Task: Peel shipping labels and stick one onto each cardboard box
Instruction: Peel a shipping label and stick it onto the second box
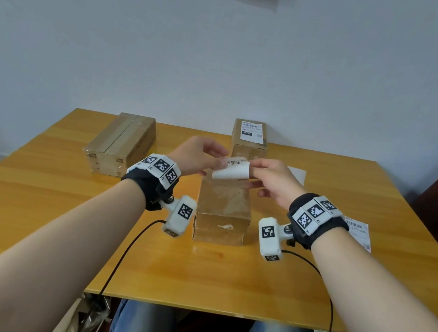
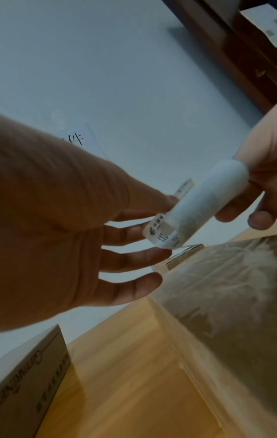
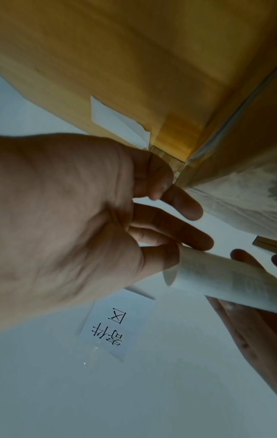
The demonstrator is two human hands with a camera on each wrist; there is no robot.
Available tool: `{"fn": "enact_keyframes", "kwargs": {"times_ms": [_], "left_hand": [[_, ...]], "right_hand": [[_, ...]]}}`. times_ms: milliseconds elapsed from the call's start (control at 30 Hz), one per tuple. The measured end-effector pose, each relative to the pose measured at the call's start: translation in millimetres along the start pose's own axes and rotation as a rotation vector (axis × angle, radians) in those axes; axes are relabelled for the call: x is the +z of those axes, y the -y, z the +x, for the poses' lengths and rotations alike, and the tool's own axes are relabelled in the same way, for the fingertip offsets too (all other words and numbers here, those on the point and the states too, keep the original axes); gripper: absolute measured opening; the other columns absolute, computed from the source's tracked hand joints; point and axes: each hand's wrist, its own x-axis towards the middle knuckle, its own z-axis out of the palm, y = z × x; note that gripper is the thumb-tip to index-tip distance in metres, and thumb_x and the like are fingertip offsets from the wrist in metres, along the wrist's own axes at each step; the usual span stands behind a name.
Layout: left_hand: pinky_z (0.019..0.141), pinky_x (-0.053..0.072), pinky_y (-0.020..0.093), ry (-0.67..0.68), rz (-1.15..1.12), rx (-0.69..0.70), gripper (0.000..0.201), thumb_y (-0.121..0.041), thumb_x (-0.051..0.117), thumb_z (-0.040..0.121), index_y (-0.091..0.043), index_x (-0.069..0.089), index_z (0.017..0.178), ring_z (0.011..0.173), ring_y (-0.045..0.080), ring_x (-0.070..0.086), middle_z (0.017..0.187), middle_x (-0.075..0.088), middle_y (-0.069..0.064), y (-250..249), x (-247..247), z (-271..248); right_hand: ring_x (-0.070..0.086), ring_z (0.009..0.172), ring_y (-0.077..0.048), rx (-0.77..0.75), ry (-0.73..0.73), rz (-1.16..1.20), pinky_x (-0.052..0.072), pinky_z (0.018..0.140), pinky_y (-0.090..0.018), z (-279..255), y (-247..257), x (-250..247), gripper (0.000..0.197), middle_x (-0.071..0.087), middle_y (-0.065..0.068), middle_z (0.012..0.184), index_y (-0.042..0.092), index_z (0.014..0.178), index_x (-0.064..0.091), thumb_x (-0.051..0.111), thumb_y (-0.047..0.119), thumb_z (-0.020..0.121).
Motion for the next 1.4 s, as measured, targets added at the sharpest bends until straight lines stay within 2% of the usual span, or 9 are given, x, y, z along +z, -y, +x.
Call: {"fn": "enact_keyframes", "kwargs": {"times_ms": [167, 367, 533, 700, 800, 900, 1033, 1167, 1400], "left_hand": [[0.068, 0.059, 0.022, -0.018, 0.001, 0.019, 0.02, -0.021, 0.075, 0.092, -0.026, 0.072, 0.111, 0.091, 0.006, 0.07, 0.108, 0.071, -0.009, 3, 0, 2], [0.062, 0.056, 0.022, -0.163, -0.059, -0.034, 0.008, -0.02, 0.072, 0.095, -0.019, 0.075, 0.102, 0.08, 0.013, 0.069, 0.095, 0.077, 0.003, 7, 6, 11], [0.081, 0.065, 0.039, -0.148, -0.119, -0.086, 0.008, -0.021, 0.075, 0.092, -0.019, 0.077, 0.1, 0.091, 0.025, 0.076, 0.096, 0.08, 0.004, 10, 5, 16], [0.085, 0.064, 0.04, -0.122, -0.134, -0.105, 0.006, -0.013, 0.077, 0.09, -0.019, 0.077, 0.093, 0.095, 0.024, 0.076, 0.096, 0.079, 0.007, 13, 1, 20], [0.079, 0.064, 0.032, -0.098, -0.17, -0.101, 0.01, -0.008, 0.075, 0.091, -0.012, 0.077, 0.099, 0.092, 0.022, 0.077, 0.099, 0.079, 0.012, 14, -1, 20], [0.07, 0.062, 0.026, -0.106, -0.158, -0.11, 0.01, -0.009, 0.074, 0.091, -0.012, 0.077, 0.1, 0.091, 0.016, 0.076, 0.098, 0.079, 0.007, 16, -1, 22], [0.064, 0.059, 0.021, -0.101, -0.105, -0.111, 0.009, -0.015, 0.076, 0.091, -0.017, 0.078, 0.099, 0.086, 0.011, 0.075, 0.093, 0.08, -0.002, 18, -3, 26], [0.078, 0.064, 0.03, -0.077, -0.087, -0.114, 0.009, -0.012, 0.076, 0.091, -0.015, 0.078, 0.098, 0.089, 0.015, 0.077, 0.093, 0.081, 0.001, 20, -3, 31], [0.07, 0.063, 0.025, -0.07, -0.084, -0.114, 0.01, -0.007, 0.074, 0.092, -0.007, 0.075, 0.101, 0.085, 0.017, 0.078, 0.093, 0.08, 0.007, 22, -2, 34]], "right_hand": [[0.079, 0.084, -0.021, -0.012, -0.012, 0.006, 0.037, 0.045, -0.024, -4, -3, -1, 0.021, 0.08, -0.003, 0.103, 0.019, 0.116, 0.069, 0.07, 0.014, 0.096], [0.074, 0.082, -0.018, -0.163, -0.044, -0.134, 0.04, 0.048, -0.027, -10, -6, -2, 0.014, 0.068, -0.005, 0.1, 0.019, 0.09, 0.062, 0.066, 0.005, 0.093], [0.057, 0.111, -0.013, -0.31, -0.022, -0.256, 0.045, 0.092, -0.029, -13, -8, -7, 0.011, 0.054, 0.007, 0.136, 0.034, 0.101, 0.075, 0.07, 0.024, 0.097], [0.046, 0.136, -0.008, -0.371, 0.056, -0.203, 0.035, 0.11, -0.035, -18, -6, -8, 0.022, 0.047, 0.018, 0.145, 0.029, 0.098, 0.075, 0.062, 0.047, 0.1], [0.046, 0.131, -0.012, -0.441, -0.007, -0.328, 0.033, 0.107, -0.034, -17, -8, -6, 0.016, 0.052, 0.015, 0.13, 0.024, 0.085, 0.075, 0.08, 0.039, 0.088], [0.049, 0.109, -0.005, -0.514, -0.017, -0.374, 0.034, 0.093, -0.026, -16, -13, -7, 0.019, 0.054, 0.017, 0.113, 0.021, 0.085, 0.075, 0.087, 0.036, 0.082], [0.049, 0.107, -0.008, -0.583, 0.058, -0.434, 0.033, 0.088, -0.028, -16, -19, -5, 0.014, 0.067, 0.021, 0.109, 0.032, 0.088, 0.074, 0.087, 0.028, 0.082], [0.047, 0.1, -0.001, -0.57, 0.117, -0.509, 0.033, 0.081, -0.024, -18, -20, -6, 0.02, 0.071, 0.022, 0.104, 0.041, 0.091, 0.072, 0.083, 0.026, 0.085], [0.052, 0.094, -0.001, -0.622, 0.141, -0.502, 0.032, 0.079, -0.018, -19, -27, -7, 0.008, 0.076, 0.016, 0.096, 0.028, 0.09, 0.083, 0.08, 0.035, 0.088]]}}
